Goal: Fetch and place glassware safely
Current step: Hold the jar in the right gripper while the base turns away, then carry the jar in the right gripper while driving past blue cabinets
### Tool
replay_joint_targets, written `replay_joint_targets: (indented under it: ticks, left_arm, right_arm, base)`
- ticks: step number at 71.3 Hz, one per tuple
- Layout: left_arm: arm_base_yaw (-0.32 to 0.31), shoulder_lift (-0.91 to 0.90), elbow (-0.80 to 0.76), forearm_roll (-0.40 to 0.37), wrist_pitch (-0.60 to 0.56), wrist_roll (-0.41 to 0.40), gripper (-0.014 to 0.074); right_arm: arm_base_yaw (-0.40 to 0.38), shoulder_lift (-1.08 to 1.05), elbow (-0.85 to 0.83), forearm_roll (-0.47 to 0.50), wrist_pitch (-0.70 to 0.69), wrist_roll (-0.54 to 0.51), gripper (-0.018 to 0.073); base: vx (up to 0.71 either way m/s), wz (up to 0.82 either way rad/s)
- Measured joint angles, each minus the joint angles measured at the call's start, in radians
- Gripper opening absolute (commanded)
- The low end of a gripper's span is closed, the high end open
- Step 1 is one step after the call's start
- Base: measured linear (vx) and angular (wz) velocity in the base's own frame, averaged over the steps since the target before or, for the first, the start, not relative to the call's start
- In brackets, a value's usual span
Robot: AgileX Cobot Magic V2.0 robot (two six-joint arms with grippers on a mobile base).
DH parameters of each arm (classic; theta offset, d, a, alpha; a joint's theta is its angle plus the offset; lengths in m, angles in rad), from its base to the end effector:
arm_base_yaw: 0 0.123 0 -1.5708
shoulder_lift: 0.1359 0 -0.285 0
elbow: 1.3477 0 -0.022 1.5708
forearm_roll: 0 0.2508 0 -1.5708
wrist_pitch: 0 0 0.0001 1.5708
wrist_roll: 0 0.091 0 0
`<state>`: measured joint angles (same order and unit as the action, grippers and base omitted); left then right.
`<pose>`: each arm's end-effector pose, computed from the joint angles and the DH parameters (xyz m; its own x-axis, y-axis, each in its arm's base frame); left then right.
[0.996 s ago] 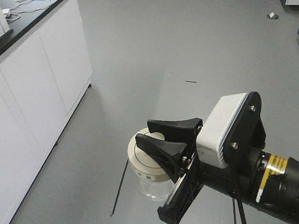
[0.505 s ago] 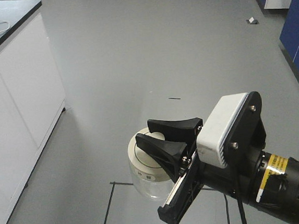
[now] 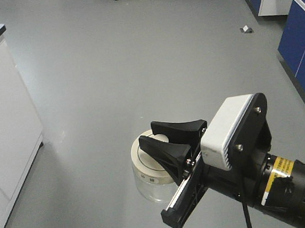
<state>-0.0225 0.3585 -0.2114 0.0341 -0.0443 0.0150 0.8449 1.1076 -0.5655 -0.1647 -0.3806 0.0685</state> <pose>0.0918 -0.0022 0.2637 -0.0144 0.0494 -0.9987 0.0247 0.9985 0.0490 0.1511 0.1786 0.2952 0.0143 -0.1110 -0.9937 -0.7884 0.6100 -0.0795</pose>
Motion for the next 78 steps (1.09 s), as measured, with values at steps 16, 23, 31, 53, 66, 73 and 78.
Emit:
replay_joint_targets:
  ticks: [16, 23, 31, 53, 66, 73, 78]
  left_arm:
    - [0.0, 0.0, 0.0, 0.0, 0.0, 0.0, -0.0007]
    - [0.0, 0.0, 0.0, 0.0, 0.0, 0.0, -0.0007]
    - [0.0, 0.0, 0.0, 0.0, 0.0, 0.0, -0.0007]
    - [0.0, 0.0, 0.0, 0.0, 0.0, 0.0, -0.0007]
    - [0.0, 0.0, 0.0, 0.0, 0.0, 0.0, -0.0007]
    - [0.0, 0.0, 0.0, 0.0, 0.0, 0.0, -0.0007]
    - [0.0, 0.0, 0.0, 0.0, 0.0, 0.0, -0.0007]
  right_arm:
    - [0.0, 0.0, 0.0, 0.0, 0.0, 0.0, -0.0003]
    - [0.0, 0.0, 0.0, 0.0, 0.0, 0.0, -0.0003]
    - [0.0, 0.0, 0.0, 0.0, 0.0, 0.0, -0.0003]
    - [0.0, 0.0, 0.0, 0.0, 0.001, 0.0, -0.0003]
    - [0.0, 0.0, 0.0, 0.0, 0.001, 0.0, -0.0003]
    - [0.0, 0.0, 0.0, 0.0, 0.001, 0.0, -0.0003]
    - [0.0, 0.0, 0.0, 0.0, 0.001, 0.0, -0.0003]
  base:
    - [0.49, -0.08]
    - [0.5, -0.11]
    - [0.5, -0.1]
    - [0.52, -0.03]
    - [0.54, -0.05]
    - [0.55, -0.07]
    - [0.56, -0.07]
